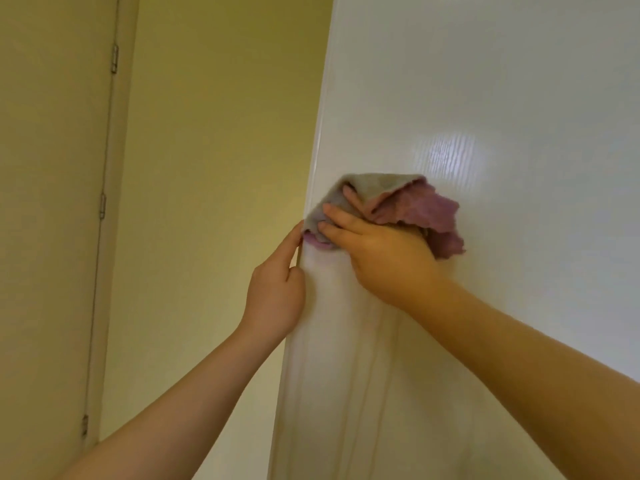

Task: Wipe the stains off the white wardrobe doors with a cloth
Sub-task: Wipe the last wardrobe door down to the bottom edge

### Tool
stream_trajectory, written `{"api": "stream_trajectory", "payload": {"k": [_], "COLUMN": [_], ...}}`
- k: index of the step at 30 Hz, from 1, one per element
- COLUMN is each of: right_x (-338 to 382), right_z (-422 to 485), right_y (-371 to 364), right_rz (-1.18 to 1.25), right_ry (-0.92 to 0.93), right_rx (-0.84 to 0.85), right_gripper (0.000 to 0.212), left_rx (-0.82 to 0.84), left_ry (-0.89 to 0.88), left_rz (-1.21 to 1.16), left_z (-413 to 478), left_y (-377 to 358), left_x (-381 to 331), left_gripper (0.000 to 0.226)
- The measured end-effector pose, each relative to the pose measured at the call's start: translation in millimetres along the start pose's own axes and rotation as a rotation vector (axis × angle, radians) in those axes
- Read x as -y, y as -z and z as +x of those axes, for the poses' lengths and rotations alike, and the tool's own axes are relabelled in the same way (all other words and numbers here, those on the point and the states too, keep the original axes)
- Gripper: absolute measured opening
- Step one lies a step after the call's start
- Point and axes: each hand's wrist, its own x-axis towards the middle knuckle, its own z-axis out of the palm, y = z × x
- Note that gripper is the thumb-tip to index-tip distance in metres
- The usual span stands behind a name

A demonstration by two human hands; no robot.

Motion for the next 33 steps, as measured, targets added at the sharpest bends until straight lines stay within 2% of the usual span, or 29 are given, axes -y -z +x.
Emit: {"api": "stream_trajectory", "payload": {"k": [4, 7, 8, 9, 10, 13, 16, 17, 18, 19, 20, 21, 22, 23, 25, 26, 27, 28, 29, 30, 31, 33], "right_x": [14, -17, -22, -15, 1, 44, 28, 16, 6, 2, 8, 16, 26, 37, 44, 31, 17, 3, -4, -1, 9, 28], "right_z": [-12, 14, 23, 27, 24, -25, -17, -3, 9, 17, 18, 13, -3, -20, -35, -25, -12, 1, 9, 10, 9, -15], "right_y": [-2, 13, 15, 14, 9, -36, -25, -17, -8, -4, 1, -2, -14, -30, -25, -15, -8, -4, 2, 2, -1, -20], "right_rz": [0.090, 0.019, -0.046, -0.092, -0.104, -0.065, 0.016, 0.084, 0.085, 0.106, 0.036, -0.002, -0.025, -0.023, -0.029, 0.015, 0.038, 0.042, 0.091, 0.039, -0.029, -0.035], "right_ry": [0.060, -0.099, -0.147, -0.147, -0.120, 0.055, 0.075, 0.051, -0.034, -0.166, -0.179, -0.093, 0.004, 0.098, 0.177, 0.112, 0.006, -0.068, -0.146, -0.136, -0.080, 0.118], "right_rx": [0.281, 0.221, 0.168, 0.032, -0.018, 0.113, 0.087, 0.101, 0.134, 0.040, 0.002, 0.007, 0.110, 0.135, 0.192, 0.097, 0.079, -0.003, 0.000, -0.054, -0.023, 0.172], "right_gripper": [0.056, 0.059, 0.058, 0.057, 0.053, 0.047, 0.025, 0.027, 0.038, 0.048, 0.052, 0.052, 0.051, 0.050, 0.042, 0.034, 0.029, 0.033, 0.038, 0.044, 0.051, 0.049], "left_rx": [0.029, 0.009, -0.005, -0.024, -0.051, -0.131, -0.137, -0.119, -0.102, -0.094, -0.096, -0.102, -0.102, -0.100, -0.090, -0.090, -0.090, -0.092, -0.097, -0.104, -0.110, -0.098], "left_ry": [0.074, 0.111, 0.131, 0.157, 0.185, 0.256, 0.267, 0.260, 0.248, 0.235, 0.226, 0.217, 0.212, 0.206, 0.196, 0.196, 0.197, 0.197, 0.195, 0.191, 0.182, 0.170], "left_rz": [-0.099, -0.070, -0.087, -0.120, -0.160, -0.202, -0.146, -0.123, -0.107, -0.096, -0.092, -0.090, -0.089, -0.085, -0.062, -0.052, -0.043, -0.038, -0.033, -0.025, -0.010, 0.017], "left_z": [-7, -8, -7, -6, -6, -5, -7, -7, -7, -7, -8, -9, -11, -12, -13, -14, -13, -11, -10, -10, -11, -15], "left_y": [6, 7, 6, 5, 5, 12, 22, 24, 24, 24, 23, 22, 22, 22, 23, 24, 24, 24, 23, 21, 19, 16], "left_x": [8, 8, 6, 5, 5, 12, 16, 15, 14, 13, 13, 13, 13, 13, 14, 14, 14, 14, 14, 14, 14, 13], "left_gripper": [0.063, 0.064, 0.066, 0.066, 0.065, 0.059, 0.059, 0.060, 0.061, 0.061, 0.061, 0.060, 0.060, 0.059, 0.058, 0.058, 0.059, 0.059, 0.060, 0.060, 0.060, 0.059]}}
